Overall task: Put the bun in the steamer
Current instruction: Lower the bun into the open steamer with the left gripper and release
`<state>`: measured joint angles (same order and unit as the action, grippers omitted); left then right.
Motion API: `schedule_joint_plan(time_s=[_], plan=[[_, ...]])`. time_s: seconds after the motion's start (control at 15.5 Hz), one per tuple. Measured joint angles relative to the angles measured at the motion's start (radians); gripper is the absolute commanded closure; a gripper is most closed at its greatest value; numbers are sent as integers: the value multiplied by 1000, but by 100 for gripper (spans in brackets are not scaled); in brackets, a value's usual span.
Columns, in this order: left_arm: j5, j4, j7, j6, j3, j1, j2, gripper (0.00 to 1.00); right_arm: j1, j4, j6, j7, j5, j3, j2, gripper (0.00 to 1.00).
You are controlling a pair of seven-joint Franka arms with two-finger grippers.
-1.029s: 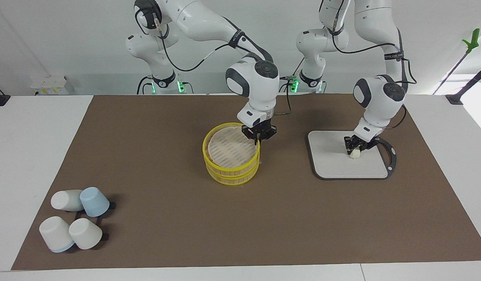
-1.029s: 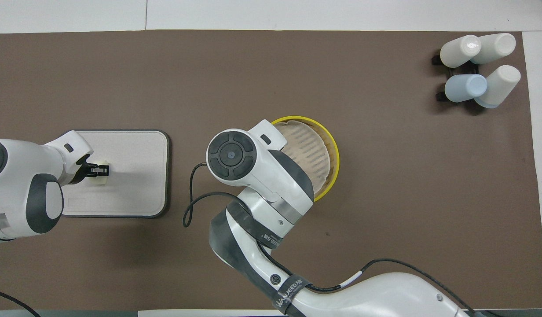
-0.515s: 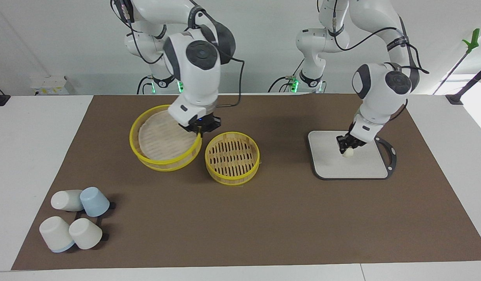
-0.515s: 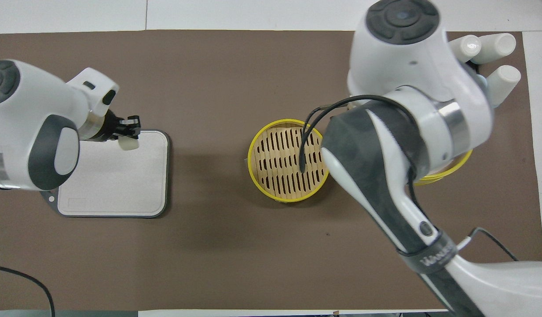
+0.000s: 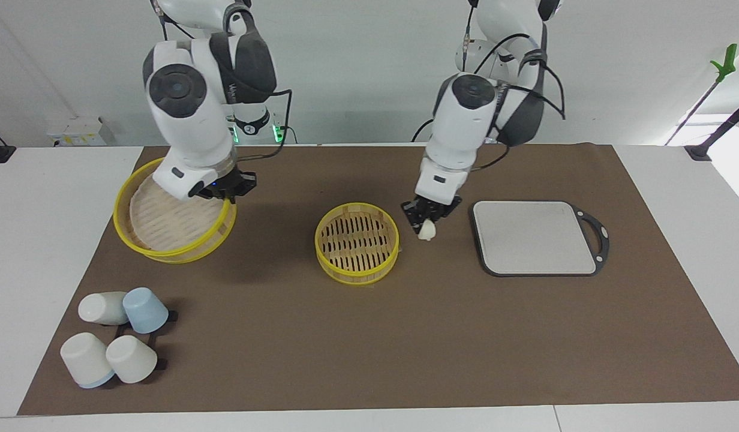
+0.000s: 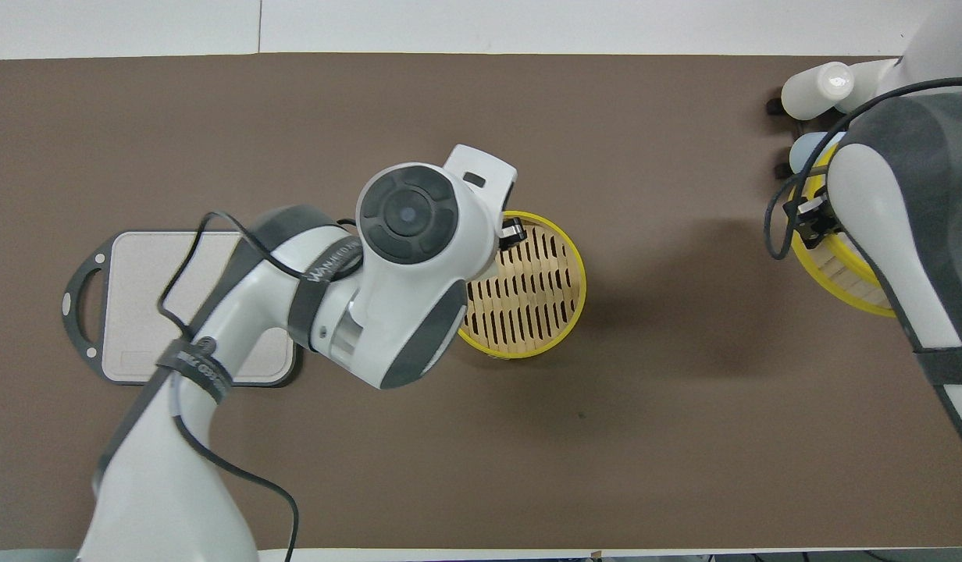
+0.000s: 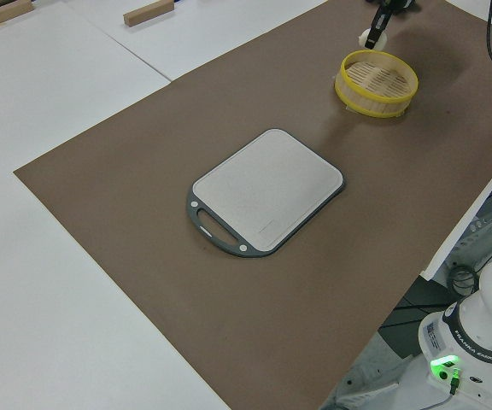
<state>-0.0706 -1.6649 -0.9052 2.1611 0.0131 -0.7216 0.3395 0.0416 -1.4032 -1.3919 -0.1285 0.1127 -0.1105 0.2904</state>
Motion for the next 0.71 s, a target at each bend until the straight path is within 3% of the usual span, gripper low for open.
schedule_joint_plan(time_s=[0.32,0.39,0.58,0.71], plan=[[7,-61,-22,154,14,-44,111,70,12,-89,-67,-14,0,-10,-30,100],[7,-66,-22,164,18,-43,115,64,8,-102,-73,-14,0,-12,-36,100],[7,-69,-26,171,20,-44,114,0,1,-119,-79,-14,0,-12,-49,100],[7,-69,-30,168,20,-44,112,0,1,-121,-80,-14,0,-12,-52,100]])
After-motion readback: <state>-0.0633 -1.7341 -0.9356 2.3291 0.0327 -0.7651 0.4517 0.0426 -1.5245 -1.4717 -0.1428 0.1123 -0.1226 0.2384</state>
